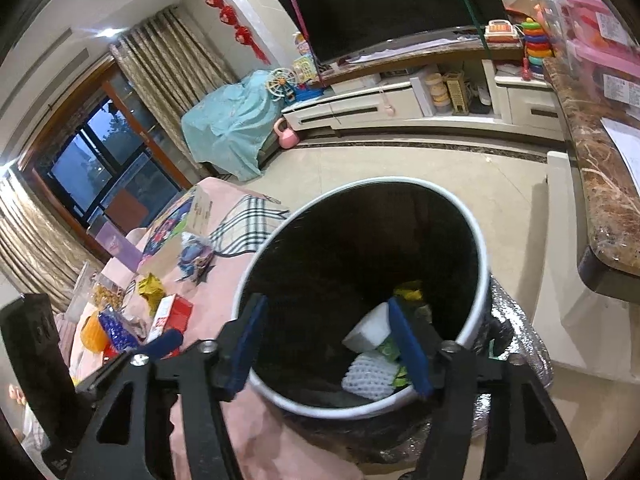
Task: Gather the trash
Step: 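Move both open tools back toward the table items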
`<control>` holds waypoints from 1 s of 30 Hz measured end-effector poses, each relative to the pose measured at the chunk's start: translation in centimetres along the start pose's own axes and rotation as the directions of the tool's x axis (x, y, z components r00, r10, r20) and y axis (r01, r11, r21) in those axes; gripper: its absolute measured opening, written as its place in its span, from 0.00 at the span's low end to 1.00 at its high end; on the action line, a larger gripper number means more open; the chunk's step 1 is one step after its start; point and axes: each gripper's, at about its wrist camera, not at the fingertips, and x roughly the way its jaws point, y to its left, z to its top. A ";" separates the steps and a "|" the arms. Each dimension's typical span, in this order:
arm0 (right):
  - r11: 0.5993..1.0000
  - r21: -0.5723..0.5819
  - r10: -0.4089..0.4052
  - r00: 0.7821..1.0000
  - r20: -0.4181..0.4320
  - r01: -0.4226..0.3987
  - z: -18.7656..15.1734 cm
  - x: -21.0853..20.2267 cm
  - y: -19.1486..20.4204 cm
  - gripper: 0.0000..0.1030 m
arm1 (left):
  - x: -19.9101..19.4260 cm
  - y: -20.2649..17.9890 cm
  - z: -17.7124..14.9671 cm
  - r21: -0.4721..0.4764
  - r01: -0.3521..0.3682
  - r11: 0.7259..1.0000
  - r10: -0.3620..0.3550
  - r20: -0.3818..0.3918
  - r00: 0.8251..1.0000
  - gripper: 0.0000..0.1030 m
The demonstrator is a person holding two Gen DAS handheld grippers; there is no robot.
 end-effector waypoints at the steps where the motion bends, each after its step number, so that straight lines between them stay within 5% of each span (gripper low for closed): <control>1: 1.000 -0.004 0.005 1.000 0.001 -0.005 -0.2 -0.1 0.4 0.71 | -0.3 0.5 -0.4 -0.011 -0.005 1.000 0.005 -0.001 1.000 0.65; 13: 0.998 -0.039 0.051 0.999 -0.014 -0.051 -3.2 -0.1 4.2 0.87 | -3.9 5.8 -4.7 -0.116 -0.080 0.990 0.082 0.010 0.997 0.69; 30: 0.984 -0.132 0.111 0.990 -0.092 -0.122 -7.5 2.0 11.2 0.90 | -8.1 13.6 -9.1 -0.267 -0.171 0.948 0.179 0.009 0.984 0.70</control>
